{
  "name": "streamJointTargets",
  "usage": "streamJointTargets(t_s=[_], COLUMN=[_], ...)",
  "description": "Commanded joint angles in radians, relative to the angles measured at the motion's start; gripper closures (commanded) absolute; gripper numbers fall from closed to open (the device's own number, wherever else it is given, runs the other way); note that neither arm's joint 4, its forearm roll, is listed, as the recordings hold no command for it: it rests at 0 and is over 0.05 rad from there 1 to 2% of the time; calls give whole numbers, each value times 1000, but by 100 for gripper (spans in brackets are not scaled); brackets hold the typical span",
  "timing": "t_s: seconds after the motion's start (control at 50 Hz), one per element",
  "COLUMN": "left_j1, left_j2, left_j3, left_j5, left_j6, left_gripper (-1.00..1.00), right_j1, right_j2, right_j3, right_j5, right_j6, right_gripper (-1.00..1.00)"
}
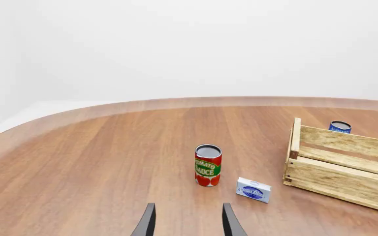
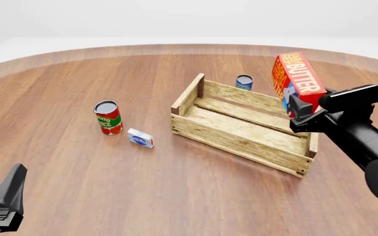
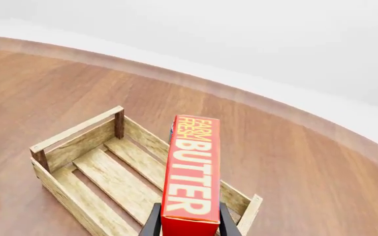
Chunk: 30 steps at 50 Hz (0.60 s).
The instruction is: Pick up the butter and put it in the tray.
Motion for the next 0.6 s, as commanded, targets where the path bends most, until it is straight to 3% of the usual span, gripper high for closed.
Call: streamJointTargets(t_s=[0.02,0.6], left_j1=[0,0], left_j2=[0,0], left_j3=[0,0], left_j5=[0,0], left_j6=[0,0], left_gripper=[-100,-100], right_j1=[31,78], right_j2=[35,174], right_j3=[-41,-113], right_j5=[-19,-54], right_j6=[12,2], right_gripper=[100,100])
